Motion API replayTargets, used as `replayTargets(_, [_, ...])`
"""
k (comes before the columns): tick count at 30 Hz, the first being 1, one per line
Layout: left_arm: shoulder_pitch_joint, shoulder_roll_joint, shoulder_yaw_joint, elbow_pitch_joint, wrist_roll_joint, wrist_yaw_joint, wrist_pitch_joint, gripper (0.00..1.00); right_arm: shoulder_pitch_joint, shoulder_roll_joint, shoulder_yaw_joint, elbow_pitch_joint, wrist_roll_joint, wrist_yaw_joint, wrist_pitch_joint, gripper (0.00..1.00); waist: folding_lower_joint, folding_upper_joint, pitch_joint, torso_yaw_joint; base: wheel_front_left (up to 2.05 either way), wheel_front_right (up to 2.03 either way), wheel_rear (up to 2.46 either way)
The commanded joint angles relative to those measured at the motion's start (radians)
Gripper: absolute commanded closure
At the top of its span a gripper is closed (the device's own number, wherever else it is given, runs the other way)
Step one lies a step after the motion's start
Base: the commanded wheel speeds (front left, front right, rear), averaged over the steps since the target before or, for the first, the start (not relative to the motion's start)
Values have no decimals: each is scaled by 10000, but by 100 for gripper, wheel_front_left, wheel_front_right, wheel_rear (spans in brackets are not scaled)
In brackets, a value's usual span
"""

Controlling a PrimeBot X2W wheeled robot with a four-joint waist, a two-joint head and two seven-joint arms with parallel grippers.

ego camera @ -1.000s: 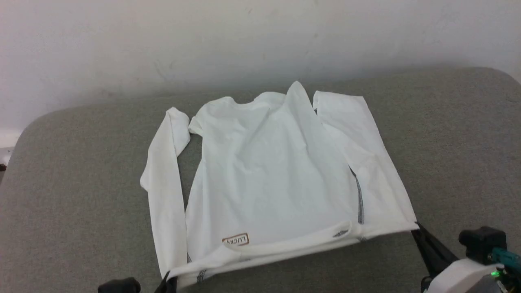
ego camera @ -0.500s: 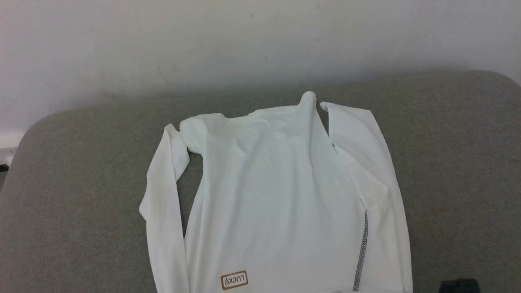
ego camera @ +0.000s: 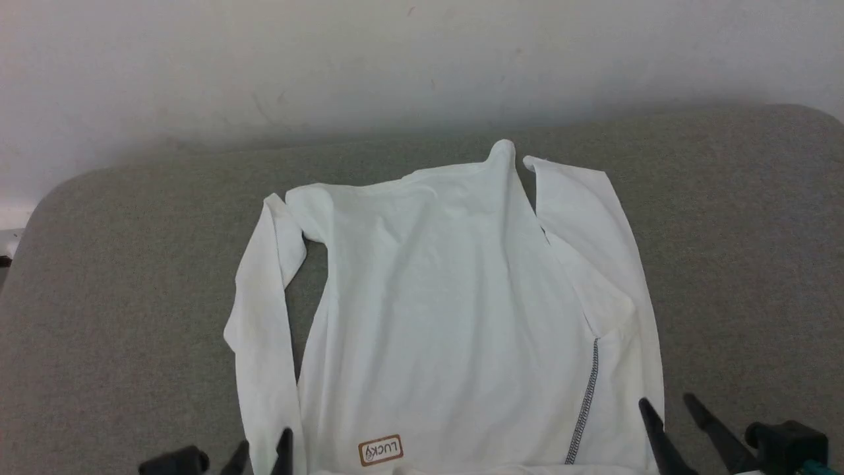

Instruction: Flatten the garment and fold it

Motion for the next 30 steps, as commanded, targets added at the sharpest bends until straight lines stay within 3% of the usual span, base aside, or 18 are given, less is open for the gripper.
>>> replayTargets(1, [-382,126,205,-273,117,108,-263,0,-225,41,-96,-175,28,-15,-330,0,-1,-1,2,-31,0,0,0])
replayTargets(8, [-2528,650,864,-656,636,251,-910,0,-1237,399,-389,-1028,-278,-15,-1163,0,-1,-1,653,-269,0,0,0])
replayTargets(16, [-6370,1306,1044,1220,777,-142,-731,0,-2673,371,-302,-1488,-440,-15,-1304,0,-1,-1,2056,-809,0,0,0])
replayTargets(22, [-9283,2037,714,3355,774,-773,611,0,-3243,338,-190,-1363,-241,-15,-1391,0,-1,-1,3063,-1231,0,0,0])
replayTargets(30, [-11455,3120,193,6099,786,-1163,3866,0,-3729,342,234,-828,128,-15,-1693,0,-1,-1,3797,-1944,0,0,0])
